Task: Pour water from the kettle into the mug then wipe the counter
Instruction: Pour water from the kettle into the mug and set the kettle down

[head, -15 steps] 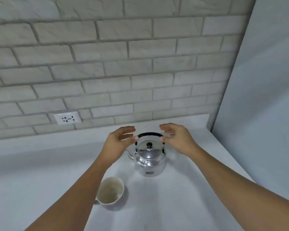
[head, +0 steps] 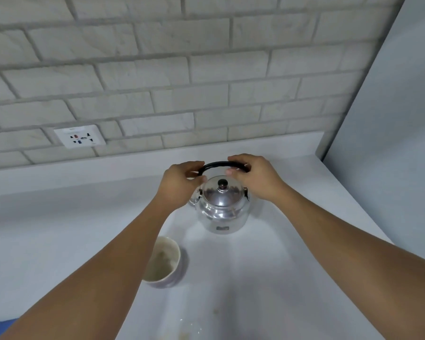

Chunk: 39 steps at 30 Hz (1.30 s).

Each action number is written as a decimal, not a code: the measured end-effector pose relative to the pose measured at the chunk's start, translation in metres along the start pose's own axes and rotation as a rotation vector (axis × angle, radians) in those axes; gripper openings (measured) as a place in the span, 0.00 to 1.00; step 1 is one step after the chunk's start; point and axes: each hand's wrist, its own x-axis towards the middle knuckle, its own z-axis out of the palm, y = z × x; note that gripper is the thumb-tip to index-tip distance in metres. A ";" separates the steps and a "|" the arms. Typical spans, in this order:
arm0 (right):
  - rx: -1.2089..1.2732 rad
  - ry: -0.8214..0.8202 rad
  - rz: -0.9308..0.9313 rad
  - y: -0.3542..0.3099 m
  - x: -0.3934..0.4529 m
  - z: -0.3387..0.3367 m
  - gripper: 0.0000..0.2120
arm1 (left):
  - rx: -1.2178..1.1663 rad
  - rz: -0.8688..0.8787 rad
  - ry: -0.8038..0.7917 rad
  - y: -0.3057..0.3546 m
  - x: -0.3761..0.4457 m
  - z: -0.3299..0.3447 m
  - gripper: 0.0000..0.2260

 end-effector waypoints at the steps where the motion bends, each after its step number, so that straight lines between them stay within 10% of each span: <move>1: -0.026 0.005 -0.009 -0.001 0.002 0.001 0.21 | 0.016 0.005 0.019 0.001 0.000 0.000 0.18; 20: 0.094 0.016 -0.132 -0.029 -0.014 0.006 0.08 | -0.145 0.094 0.051 0.008 -0.017 -0.020 0.13; 39: 0.038 0.039 -0.293 -0.121 -0.078 -0.032 0.09 | -0.066 0.054 -0.134 -0.068 -0.151 -0.120 0.39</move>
